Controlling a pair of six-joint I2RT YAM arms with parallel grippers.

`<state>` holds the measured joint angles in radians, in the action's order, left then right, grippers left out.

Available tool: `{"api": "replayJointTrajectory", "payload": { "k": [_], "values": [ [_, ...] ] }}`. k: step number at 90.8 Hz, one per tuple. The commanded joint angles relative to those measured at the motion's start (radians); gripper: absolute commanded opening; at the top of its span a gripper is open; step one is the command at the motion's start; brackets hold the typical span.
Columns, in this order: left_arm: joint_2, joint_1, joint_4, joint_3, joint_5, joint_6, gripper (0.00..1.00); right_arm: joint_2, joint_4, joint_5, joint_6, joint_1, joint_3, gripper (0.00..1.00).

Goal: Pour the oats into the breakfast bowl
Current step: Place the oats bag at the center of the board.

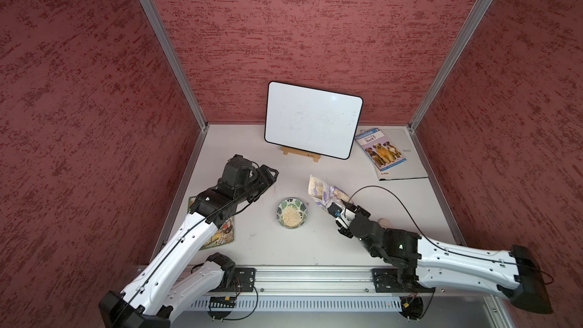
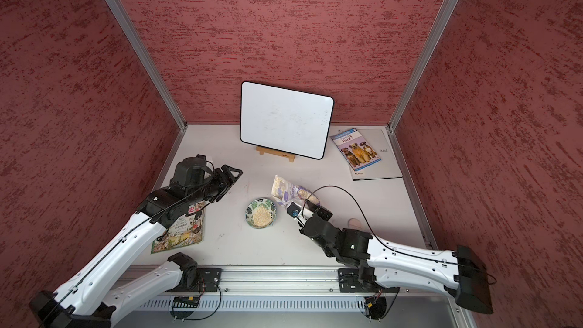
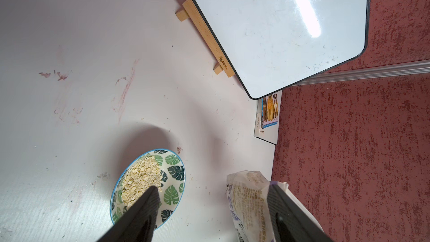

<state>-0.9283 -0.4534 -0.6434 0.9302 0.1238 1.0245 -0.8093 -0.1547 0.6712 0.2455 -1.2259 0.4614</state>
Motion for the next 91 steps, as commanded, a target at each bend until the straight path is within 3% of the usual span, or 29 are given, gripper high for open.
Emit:
{"api": "replayJointTrajectory", "payload": {
  "k": [1,11,29,51,76,91],
  "values": [
    [-0.001,0.007,0.006,-0.01,0.044,0.048,0.77,0.128,0.348,-0.032,-0.09,-0.007,-0.029,0.0],
    [-0.01,0.002,0.004,0.016,0.075,0.084,0.76,0.196,0.459,-0.085,-0.109,-0.006,-0.088,0.0],
    [-0.028,-0.024,0.027,0.056,0.095,0.141,0.77,0.202,0.518,-0.072,-0.129,-0.006,-0.135,0.0],
    [-0.146,-0.081,0.094,0.147,0.19,0.232,0.77,0.231,0.811,-0.094,-0.175,0.003,-0.233,0.0],
    [-0.23,-0.143,0.136,0.265,0.19,0.316,0.78,0.193,0.756,-0.1,-0.179,0.005,-0.191,0.0],
    [-0.278,-0.19,0.117,0.349,0.173,0.364,0.7,0.166,0.725,-0.084,-0.174,0.005,-0.181,0.0]
  ]
}}
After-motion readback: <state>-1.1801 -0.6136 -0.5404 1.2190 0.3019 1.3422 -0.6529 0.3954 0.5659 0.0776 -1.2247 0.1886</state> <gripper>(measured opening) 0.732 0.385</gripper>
